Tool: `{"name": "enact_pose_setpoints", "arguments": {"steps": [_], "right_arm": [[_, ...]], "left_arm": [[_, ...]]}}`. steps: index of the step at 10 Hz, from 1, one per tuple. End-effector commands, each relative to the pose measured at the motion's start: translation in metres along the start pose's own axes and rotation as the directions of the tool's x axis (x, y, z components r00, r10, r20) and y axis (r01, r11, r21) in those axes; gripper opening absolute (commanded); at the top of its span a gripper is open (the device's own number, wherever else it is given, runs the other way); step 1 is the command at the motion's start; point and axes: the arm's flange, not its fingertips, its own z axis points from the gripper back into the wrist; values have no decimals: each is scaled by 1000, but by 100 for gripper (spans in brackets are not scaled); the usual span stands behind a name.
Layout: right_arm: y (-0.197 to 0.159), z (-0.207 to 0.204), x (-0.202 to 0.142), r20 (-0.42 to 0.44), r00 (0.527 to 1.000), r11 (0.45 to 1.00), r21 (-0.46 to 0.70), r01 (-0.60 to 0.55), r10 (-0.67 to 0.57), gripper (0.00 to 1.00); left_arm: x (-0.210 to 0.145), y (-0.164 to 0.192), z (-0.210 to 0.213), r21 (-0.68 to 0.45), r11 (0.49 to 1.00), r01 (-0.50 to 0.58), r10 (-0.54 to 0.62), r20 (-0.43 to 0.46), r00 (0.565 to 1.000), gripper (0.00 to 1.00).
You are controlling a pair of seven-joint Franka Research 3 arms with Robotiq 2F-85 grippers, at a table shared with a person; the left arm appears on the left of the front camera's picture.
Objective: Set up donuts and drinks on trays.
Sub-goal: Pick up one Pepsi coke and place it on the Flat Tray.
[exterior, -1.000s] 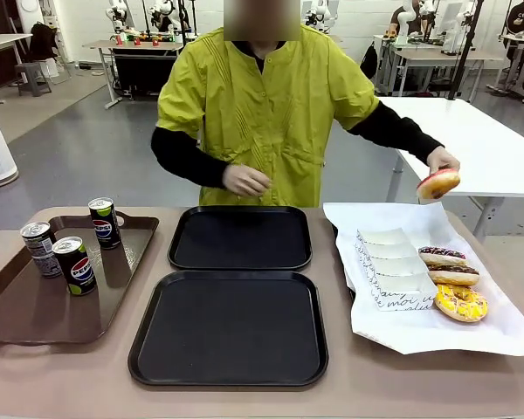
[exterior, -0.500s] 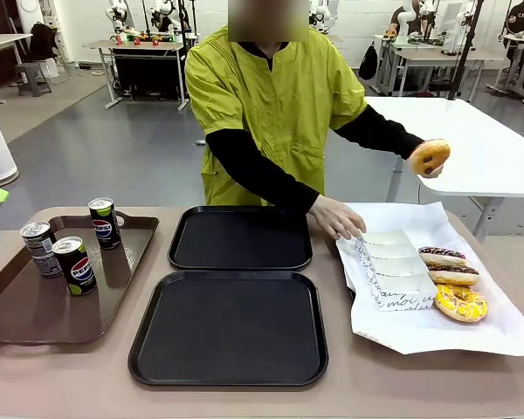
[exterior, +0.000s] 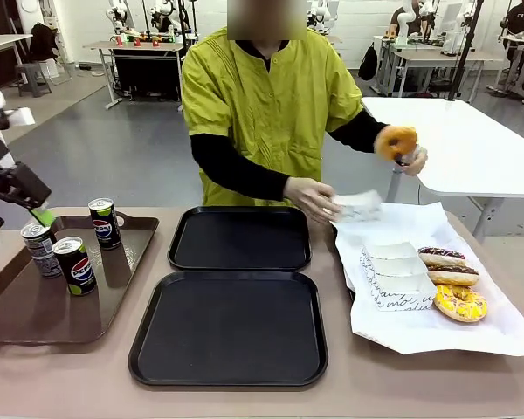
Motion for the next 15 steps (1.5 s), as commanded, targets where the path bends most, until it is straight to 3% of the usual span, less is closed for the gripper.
{"name": "enact_pose_setpoints", "arguments": {"steps": [1,4,5,10,15], "right_arm": [[-1,0,3,16,1000,999,22,-23,22,100],[-1,0,3,16,1000,999,22,-23,22,100],[-1,0,3,16,1000,999,22,-23,22,100],[-1,0,3,16,1000,999,22,-23,22,100],[-1,0,3,16,1000,999,22,-23,22,100]], "left_arm": [[19,-7,-14,65,997,-42,43,-12,999,100],[45,-11,-36,105,991,-85,77,76,994,100],[25,-11,-27,65,997,-36,35,15,999,100],[40,-7,-39,60,998,-10,9,13,1000,100],[65,7,-74,185,982,-47,50,-10,999,100]]}}
